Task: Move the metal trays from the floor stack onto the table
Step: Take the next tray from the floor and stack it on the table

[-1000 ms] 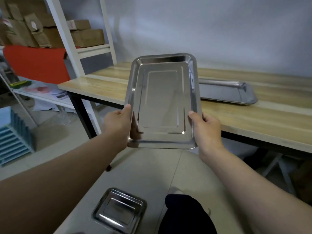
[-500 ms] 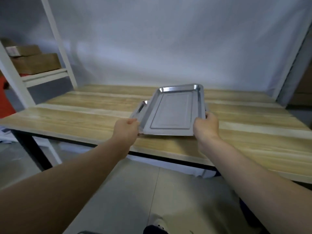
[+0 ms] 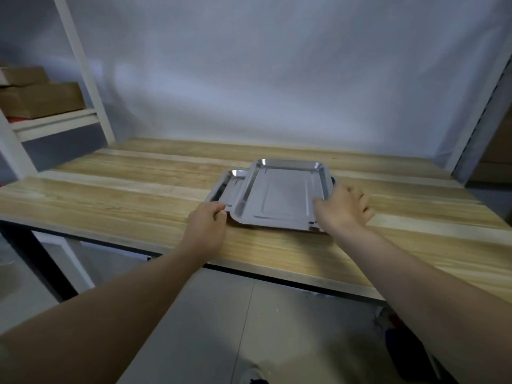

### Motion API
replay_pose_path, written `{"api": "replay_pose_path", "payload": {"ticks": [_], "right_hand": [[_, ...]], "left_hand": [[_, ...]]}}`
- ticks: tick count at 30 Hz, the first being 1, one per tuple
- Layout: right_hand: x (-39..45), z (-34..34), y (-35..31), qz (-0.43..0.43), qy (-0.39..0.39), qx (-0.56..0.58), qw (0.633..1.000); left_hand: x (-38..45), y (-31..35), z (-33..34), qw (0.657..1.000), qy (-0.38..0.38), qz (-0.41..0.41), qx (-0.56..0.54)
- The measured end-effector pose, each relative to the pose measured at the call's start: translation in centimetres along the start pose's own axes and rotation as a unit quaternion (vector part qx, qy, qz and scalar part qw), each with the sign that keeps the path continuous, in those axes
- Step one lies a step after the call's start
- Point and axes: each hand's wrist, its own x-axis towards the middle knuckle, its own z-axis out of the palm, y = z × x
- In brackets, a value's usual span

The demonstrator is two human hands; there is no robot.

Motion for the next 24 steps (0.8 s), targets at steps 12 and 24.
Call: {"api": "replay_pose_path", "payload": {"ticks": [12, 24], "right_hand": [[-3.7, 5.5, -10.1, -0.234, -0.103, -0.092, 0.962], [-2.5, 2.6, -7.0, -0.249, -0.198, -0.123, 0.94]], "left_hand": [[0.5, -2.9, 0.4, 0.994, 0.003, 0.029, 0.108], [0.5, -3.3, 0.7, 0.996, 0.021, 0.04, 0.081]]}}
